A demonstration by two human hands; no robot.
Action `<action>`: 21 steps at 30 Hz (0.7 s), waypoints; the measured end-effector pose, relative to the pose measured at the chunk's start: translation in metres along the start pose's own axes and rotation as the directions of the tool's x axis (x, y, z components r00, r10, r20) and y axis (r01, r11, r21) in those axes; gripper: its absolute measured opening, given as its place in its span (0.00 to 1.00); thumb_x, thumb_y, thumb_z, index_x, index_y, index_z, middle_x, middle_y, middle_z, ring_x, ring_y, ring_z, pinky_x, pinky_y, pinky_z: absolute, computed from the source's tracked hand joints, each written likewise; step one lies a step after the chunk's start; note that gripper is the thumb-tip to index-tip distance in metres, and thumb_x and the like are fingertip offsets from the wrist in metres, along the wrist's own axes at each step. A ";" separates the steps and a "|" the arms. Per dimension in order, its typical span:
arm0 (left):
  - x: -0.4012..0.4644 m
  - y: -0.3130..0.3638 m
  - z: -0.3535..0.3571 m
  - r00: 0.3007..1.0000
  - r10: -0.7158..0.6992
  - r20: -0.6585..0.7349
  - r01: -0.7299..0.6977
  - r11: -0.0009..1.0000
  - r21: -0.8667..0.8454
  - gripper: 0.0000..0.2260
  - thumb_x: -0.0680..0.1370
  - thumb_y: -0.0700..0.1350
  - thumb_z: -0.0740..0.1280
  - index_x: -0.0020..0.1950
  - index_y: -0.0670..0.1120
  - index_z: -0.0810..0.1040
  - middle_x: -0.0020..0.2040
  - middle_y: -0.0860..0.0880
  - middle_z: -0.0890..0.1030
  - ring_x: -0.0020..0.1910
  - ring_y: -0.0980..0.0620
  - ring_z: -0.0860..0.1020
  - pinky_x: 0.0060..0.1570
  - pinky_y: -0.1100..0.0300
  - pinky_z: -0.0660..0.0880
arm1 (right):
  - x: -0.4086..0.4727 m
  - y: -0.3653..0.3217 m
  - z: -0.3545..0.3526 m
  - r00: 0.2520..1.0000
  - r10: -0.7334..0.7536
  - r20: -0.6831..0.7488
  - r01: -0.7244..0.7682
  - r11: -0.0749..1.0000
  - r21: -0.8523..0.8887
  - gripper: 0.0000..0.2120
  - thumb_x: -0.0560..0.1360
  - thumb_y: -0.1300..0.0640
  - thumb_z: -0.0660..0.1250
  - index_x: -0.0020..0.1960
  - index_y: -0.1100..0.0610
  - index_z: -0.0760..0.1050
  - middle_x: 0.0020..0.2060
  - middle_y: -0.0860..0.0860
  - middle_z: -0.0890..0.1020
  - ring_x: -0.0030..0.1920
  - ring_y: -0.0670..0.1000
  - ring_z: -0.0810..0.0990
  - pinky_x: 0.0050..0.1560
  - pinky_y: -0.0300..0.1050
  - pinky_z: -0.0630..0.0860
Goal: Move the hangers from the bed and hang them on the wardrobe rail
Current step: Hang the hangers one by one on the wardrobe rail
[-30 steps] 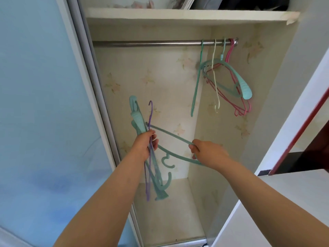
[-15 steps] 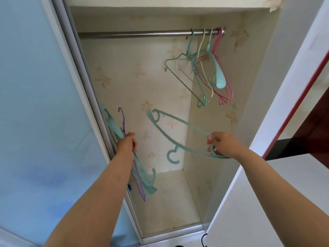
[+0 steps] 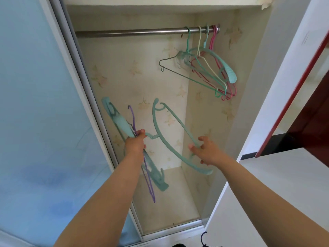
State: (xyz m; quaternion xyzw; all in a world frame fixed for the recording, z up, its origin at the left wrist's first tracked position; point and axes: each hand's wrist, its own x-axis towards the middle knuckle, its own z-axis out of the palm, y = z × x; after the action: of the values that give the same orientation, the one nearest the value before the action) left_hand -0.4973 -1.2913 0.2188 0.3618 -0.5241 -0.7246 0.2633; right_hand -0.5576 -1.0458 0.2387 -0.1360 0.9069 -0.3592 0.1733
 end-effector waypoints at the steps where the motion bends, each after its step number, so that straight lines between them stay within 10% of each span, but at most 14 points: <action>1: -0.003 0.002 0.000 0.999 0.043 -0.015 -0.042 0.999 0.029 0.04 0.76 0.45 0.70 0.47 0.45 0.78 0.37 0.49 0.77 0.31 0.53 0.70 0.27 0.64 0.67 | -0.004 0.000 0.002 0.998 -0.022 0.059 0.029 0.993 -0.116 0.47 0.67 0.29 0.64 0.75 0.54 0.53 0.64 0.55 0.68 0.42 0.51 0.83 0.42 0.44 0.79; 4: -0.012 0.009 0.001 0.991 0.136 0.022 -0.137 0.982 0.129 0.05 0.76 0.47 0.70 0.42 0.48 0.78 0.33 0.51 0.73 0.29 0.53 0.67 0.27 0.64 0.67 | -0.014 -0.004 0.013 0.967 0.003 0.256 0.095 0.923 -0.373 0.62 0.59 0.25 0.68 0.78 0.55 0.40 0.72 0.52 0.54 0.66 0.55 0.70 0.63 0.49 0.69; 13: -0.018 0.017 -0.004 0.973 0.229 0.027 -0.230 0.971 0.065 0.18 0.74 0.59 0.69 0.32 0.48 0.77 0.25 0.55 0.78 0.21 0.60 0.71 0.25 0.66 0.68 | -0.026 -0.014 -0.020 0.926 -0.029 0.376 0.121 0.967 -0.223 0.14 0.73 0.45 0.65 0.55 0.52 0.74 0.49 0.49 0.77 0.51 0.53 0.80 0.39 0.45 0.78; 21: -0.015 0.015 -0.007 0.961 0.244 0.127 -0.256 0.962 0.090 0.15 0.75 0.57 0.69 0.36 0.49 0.76 0.22 0.54 0.76 0.22 0.59 0.71 0.23 0.65 0.67 | -0.045 -0.024 -0.067 0.888 -0.109 0.447 0.123 0.992 -0.001 0.14 0.77 0.41 0.63 0.54 0.48 0.80 0.50 0.45 0.85 0.42 0.58 0.85 0.32 0.41 0.76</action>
State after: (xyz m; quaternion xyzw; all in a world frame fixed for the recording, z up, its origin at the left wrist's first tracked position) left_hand -0.4825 -1.2885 0.2351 0.2640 -0.6176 -0.6761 0.3030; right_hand -0.5416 -1.0055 0.3103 -0.2710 0.8385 -0.3149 0.3525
